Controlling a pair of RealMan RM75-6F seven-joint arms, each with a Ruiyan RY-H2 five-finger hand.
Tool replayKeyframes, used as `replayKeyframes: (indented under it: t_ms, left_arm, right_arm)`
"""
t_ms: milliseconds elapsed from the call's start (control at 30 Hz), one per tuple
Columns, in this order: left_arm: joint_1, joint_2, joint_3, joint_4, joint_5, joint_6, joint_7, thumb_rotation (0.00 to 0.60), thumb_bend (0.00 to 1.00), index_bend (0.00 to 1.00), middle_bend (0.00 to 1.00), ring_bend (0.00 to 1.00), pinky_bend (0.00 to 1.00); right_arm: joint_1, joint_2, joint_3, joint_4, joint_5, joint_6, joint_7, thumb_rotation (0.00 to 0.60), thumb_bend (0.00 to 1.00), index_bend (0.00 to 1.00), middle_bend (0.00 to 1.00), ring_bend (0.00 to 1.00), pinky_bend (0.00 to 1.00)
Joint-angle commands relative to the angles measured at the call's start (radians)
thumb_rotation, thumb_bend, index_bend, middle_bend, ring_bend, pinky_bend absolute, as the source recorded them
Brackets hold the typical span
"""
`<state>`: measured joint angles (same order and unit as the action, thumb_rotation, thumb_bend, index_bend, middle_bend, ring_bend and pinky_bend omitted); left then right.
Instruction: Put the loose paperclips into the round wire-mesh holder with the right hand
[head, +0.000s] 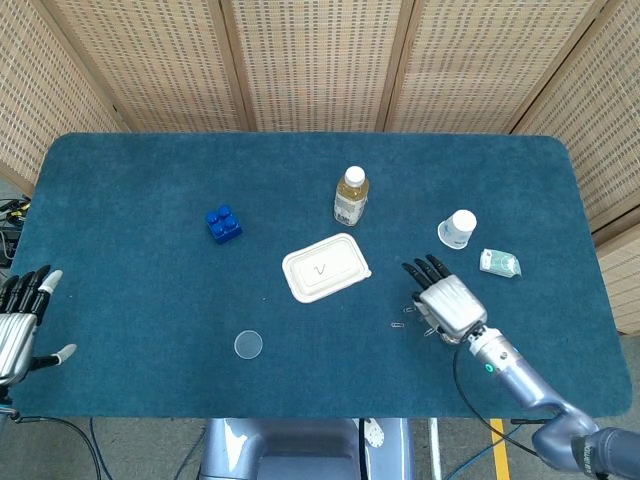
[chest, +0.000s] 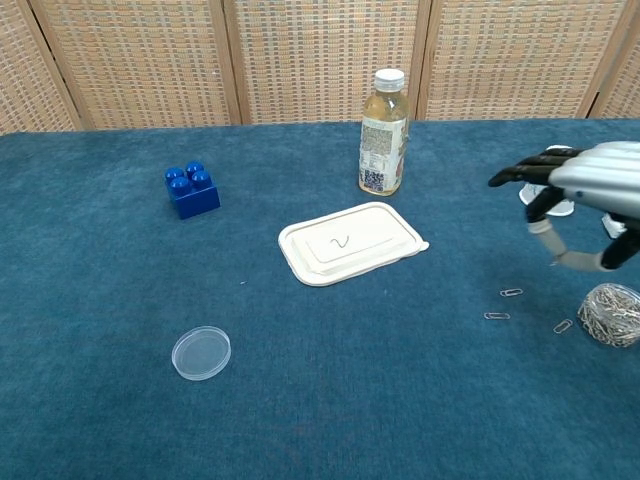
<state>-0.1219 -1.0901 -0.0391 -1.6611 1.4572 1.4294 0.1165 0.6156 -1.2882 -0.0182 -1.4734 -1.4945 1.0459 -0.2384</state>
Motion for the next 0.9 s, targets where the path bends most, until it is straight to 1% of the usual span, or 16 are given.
replayKeyframes:
  t_ms: [33, 233, 500, 900]
  left_arm:
    - [0.0, -0.002, 0.001, -0.001, 0.001, 0.001, 0.004, 0.6, 0.0, 0.0, 0.0, 0.0, 0.0]
    - [0.001, -0.006, 0.003, -0.001, 0.003, 0.002, 0.013, 0.6, 0.0, 0.0, 0.0, 0.0, 0.0]
    - [0.0, -0.005, 0.0, 0.001, -0.004, 0.0, 0.01, 0.6, 0.0, 0.0, 0.0, 0.0, 0.0]
    - [0.001, -0.004, 0.0, 0.001, -0.003, 0.001, 0.007, 0.6, 0.0, 0.0, 0.0, 0.0, 0.0]
  right_arm:
    - [-0.027, 0.019, -0.016, 0.027, -0.013, 0.021, 0.036, 0.6, 0.67, 0.62, 0.05, 0.0, 0.01]
    - [-0.06, 0.003, -0.033, 0.094, -0.026, 0.036, 0.085, 0.6, 0.67, 0.62, 0.05, 0.0, 0.01]
    - [-0.084, -0.042, -0.058, 0.168, -0.052, 0.026, 0.106, 0.6, 0.67, 0.62, 0.05, 0.0, 0.01]
    - [-0.09, -0.064, -0.049, 0.185, -0.067, 0.022, 0.105, 0.6, 0.67, 0.62, 0.05, 0.0, 0.01]
